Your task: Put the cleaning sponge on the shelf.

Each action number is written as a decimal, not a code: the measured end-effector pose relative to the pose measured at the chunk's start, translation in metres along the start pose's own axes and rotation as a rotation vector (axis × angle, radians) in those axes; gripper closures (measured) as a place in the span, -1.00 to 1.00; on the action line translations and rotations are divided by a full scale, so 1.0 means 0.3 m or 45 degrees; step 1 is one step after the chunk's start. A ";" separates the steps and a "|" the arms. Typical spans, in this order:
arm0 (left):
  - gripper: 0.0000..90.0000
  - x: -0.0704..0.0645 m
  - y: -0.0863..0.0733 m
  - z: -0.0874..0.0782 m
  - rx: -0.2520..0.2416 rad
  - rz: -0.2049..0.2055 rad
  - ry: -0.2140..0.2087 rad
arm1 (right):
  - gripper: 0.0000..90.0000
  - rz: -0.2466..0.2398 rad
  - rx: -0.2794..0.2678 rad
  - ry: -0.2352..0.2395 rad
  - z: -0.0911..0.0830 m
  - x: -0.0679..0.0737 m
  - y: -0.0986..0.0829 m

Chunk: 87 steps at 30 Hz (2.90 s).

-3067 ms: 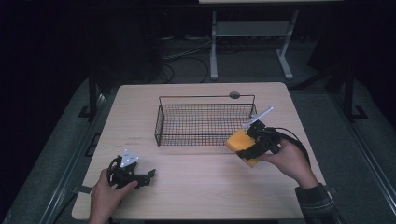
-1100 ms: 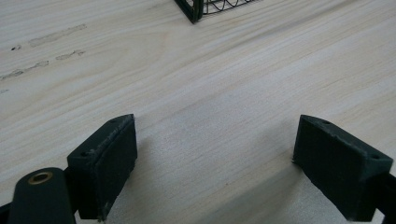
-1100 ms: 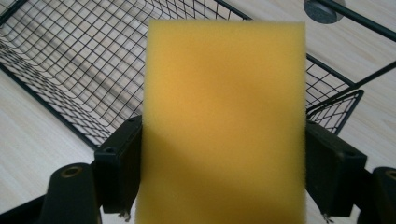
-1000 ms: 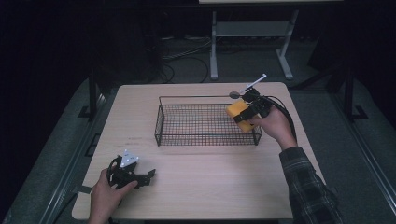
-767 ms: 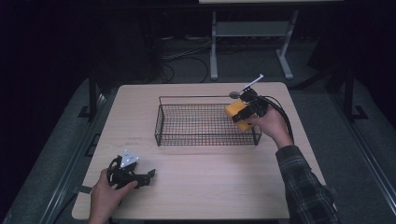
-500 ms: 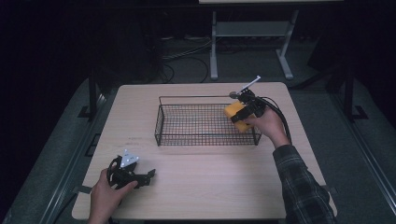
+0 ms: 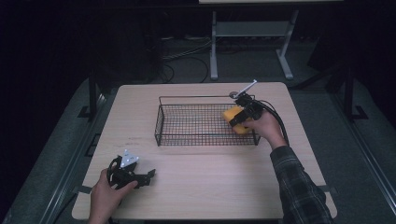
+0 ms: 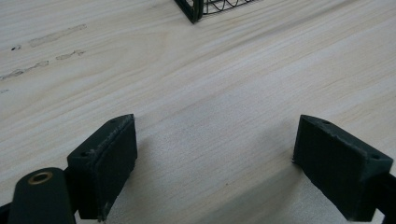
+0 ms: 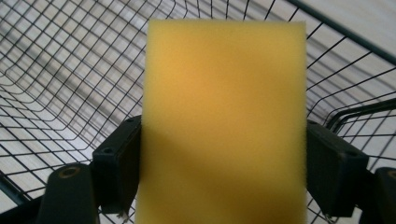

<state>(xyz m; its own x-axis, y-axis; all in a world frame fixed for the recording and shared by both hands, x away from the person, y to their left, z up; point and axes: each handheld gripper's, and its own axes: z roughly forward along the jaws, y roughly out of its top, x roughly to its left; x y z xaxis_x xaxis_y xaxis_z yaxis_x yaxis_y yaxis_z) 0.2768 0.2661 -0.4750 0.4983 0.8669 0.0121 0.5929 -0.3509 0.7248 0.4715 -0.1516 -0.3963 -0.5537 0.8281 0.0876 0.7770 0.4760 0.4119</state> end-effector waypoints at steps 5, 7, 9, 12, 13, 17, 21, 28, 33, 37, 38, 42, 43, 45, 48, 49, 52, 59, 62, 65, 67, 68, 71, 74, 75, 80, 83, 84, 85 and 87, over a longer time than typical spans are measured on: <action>-0.72 0.000 0.000 0.000 0.000 0.000 0.000 | -0.52 0.003 0.015 0.001 0.006 0.001 -0.003; -0.72 0.000 0.000 0.000 0.000 0.000 0.000 | -0.54 0.005 0.023 0.001 0.007 0.000 -0.003; -0.72 0.000 0.000 0.000 -0.001 0.000 0.000 | -0.55 0.006 0.022 0.001 0.007 0.000 -0.003; -0.72 0.000 0.000 0.000 0.000 0.000 0.000 | -0.56 0.011 0.018 0.000 0.004 -0.001 -0.002; -0.72 0.000 0.000 0.000 -0.001 0.000 0.000 | -0.56 0.010 0.017 0.000 0.003 -0.001 -0.002; -0.72 0.000 0.000 0.000 0.000 0.000 0.000 | -0.56 0.011 0.012 -0.002 -0.001 -0.004 -0.003; -0.72 0.000 0.000 0.000 0.000 0.000 0.000 | -0.56 0.012 0.005 -0.002 -0.008 -0.005 -0.004; -0.72 0.000 0.000 0.000 0.000 0.000 0.000 | -0.56 0.011 -0.021 -0.004 -0.038 -0.004 -0.009; -0.72 0.000 0.000 0.000 -0.001 -0.001 0.001 | -0.56 -0.005 -0.050 -0.009 -0.071 0.003 -0.013; -0.71 -0.002 -0.002 -0.002 -0.001 -0.004 0.004 | -0.57 -0.026 -0.067 -0.011 -0.099 0.014 -0.022; -0.71 -0.002 -0.002 -0.003 -0.001 -0.004 0.005 | -0.57 -0.028 -0.073 -0.013 -0.106 0.016 -0.025; -0.71 -0.002 -0.003 -0.003 -0.001 -0.004 0.005 | -0.58 -0.040 -0.097 -0.015 -0.133 0.017 -0.044; -0.71 -0.002 -0.003 -0.003 -0.001 -0.005 0.005 | -0.58 -0.037 -0.102 -0.015 -0.141 0.017 -0.051; -0.71 -0.002 -0.003 -0.003 -0.001 -0.004 0.005 | -0.58 -0.039 -0.116 -0.021 -0.155 0.016 -0.067; -0.71 -0.002 -0.003 -0.003 -0.001 -0.005 0.005 | -0.58 -0.037 -0.138 -0.028 -0.176 0.013 -0.091; -0.71 -0.002 -0.002 -0.003 -0.001 -0.005 0.005 | -0.58 -0.037 -0.145 -0.028 -0.183 0.012 -0.100; -0.71 -0.002 -0.002 -0.002 0.000 -0.006 0.006 | -0.59 -0.028 -0.177 -0.014 -0.205 0.007 -0.126; -0.71 -0.002 -0.002 -0.002 0.000 -0.006 0.007 | -0.70 -0.017 -0.207 0.005 -0.237 0.006 -0.192; -0.71 -0.002 -0.002 -0.002 0.000 -0.005 0.006 | -0.72 -0.010 -0.216 -0.001 -0.246 0.011 -0.224; -0.71 -0.002 -0.002 -0.002 0.000 -0.006 0.007 | -0.84 -0.003 -0.215 -0.013 -0.247 0.013 -0.258; -0.71 -0.002 -0.002 -0.002 0.000 -0.006 0.006 | -0.93 -0.002 -0.219 -0.012 -0.247 0.014 -0.284; -0.71 -0.002 -0.002 -0.002 0.000 -0.006 0.006 | -0.95 0.004 -0.217 -0.010 -0.246 0.015 -0.297; -0.71 -0.002 -0.002 -0.002 0.000 -0.005 0.006 | -0.97 0.009 -0.226 -0.017 -0.245 0.016 -0.339; -0.71 -0.002 -0.002 -0.002 0.000 -0.006 0.007 | -0.97 0.018 -0.247 -0.024 -0.245 0.019 -0.381; -0.71 -0.002 -0.002 -0.002 0.000 -0.006 0.007 | -0.97 0.016 -0.254 -0.028 -0.242 0.019 -0.394; -0.71 -0.002 -0.002 -0.002 0.000 -0.006 0.007 | -0.97 0.019 -0.286 -0.062 -0.228 0.025 -0.469; -0.71 -0.003 -0.002 -0.002 0.000 -0.006 0.007 | -0.97 0.025 -0.300 -0.072 -0.219 0.023 -0.510; -0.71 -0.002 -0.002 -0.002 0.000 -0.005 0.007 | -0.97 0.027 -0.305 -0.076 -0.215 0.021 -0.525; -0.71 -0.002 -0.002 -0.002 0.000 -0.005 0.007 | -0.97 0.031 -0.306 -0.081 -0.212 0.019 -0.539; -0.71 -0.003 -0.002 -0.002 -0.003 -0.006 0.007 | -0.97 0.032 -0.317 -0.076 -0.206 0.015 -0.566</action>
<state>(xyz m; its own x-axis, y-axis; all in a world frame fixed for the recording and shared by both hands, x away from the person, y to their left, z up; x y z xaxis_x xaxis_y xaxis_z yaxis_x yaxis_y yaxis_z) 0.2757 0.2659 -0.4751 0.4922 0.8704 0.0125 0.5938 -0.3462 0.7263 0.3185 -0.2469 -0.4098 -0.5109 0.8582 0.0498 0.6887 0.3738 0.6213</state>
